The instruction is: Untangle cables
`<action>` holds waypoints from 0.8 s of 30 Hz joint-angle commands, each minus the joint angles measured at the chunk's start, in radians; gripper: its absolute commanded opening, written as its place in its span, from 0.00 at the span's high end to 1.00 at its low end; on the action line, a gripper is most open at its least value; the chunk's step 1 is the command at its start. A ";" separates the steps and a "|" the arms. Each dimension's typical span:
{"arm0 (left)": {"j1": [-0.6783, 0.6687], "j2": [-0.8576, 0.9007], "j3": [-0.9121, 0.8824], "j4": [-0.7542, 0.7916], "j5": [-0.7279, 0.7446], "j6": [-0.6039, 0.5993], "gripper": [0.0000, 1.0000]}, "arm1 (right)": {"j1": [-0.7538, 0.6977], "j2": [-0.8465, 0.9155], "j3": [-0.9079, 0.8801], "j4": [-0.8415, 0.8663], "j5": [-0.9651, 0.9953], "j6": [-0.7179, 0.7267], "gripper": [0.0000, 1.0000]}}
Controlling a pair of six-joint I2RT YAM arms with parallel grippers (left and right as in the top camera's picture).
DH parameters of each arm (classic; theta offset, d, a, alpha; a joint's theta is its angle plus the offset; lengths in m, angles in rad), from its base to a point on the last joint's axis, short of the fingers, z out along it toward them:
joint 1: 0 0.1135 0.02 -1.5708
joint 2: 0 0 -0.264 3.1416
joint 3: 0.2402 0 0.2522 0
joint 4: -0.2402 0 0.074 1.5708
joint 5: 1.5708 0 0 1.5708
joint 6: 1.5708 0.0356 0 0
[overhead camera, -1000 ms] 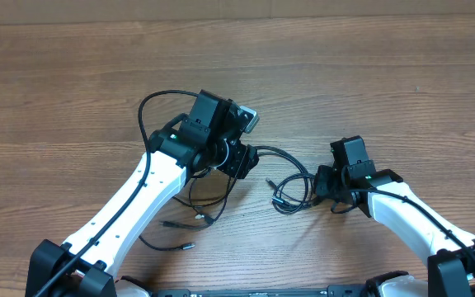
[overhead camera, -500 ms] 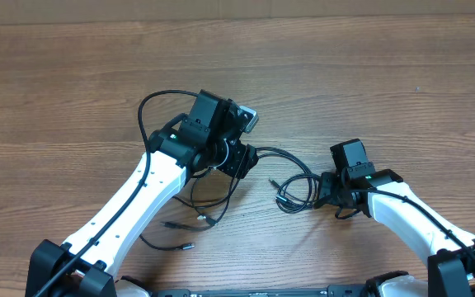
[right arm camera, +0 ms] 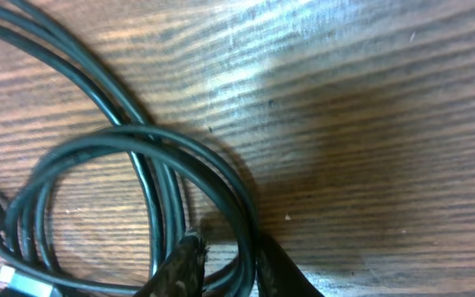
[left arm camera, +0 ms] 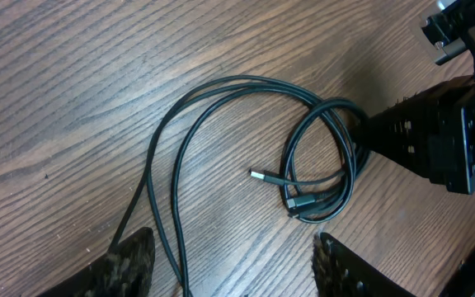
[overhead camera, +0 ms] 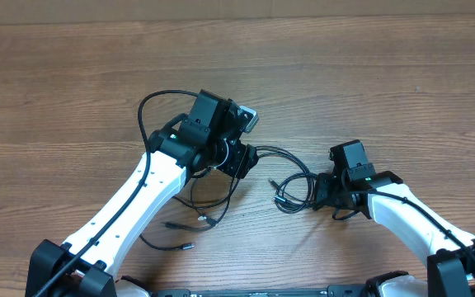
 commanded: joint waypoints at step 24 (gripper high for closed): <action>-0.007 0.003 0.013 0.003 0.006 -0.028 0.32 | -0.002 -0.150 0.253 -0.041 -0.142 -0.039 0.96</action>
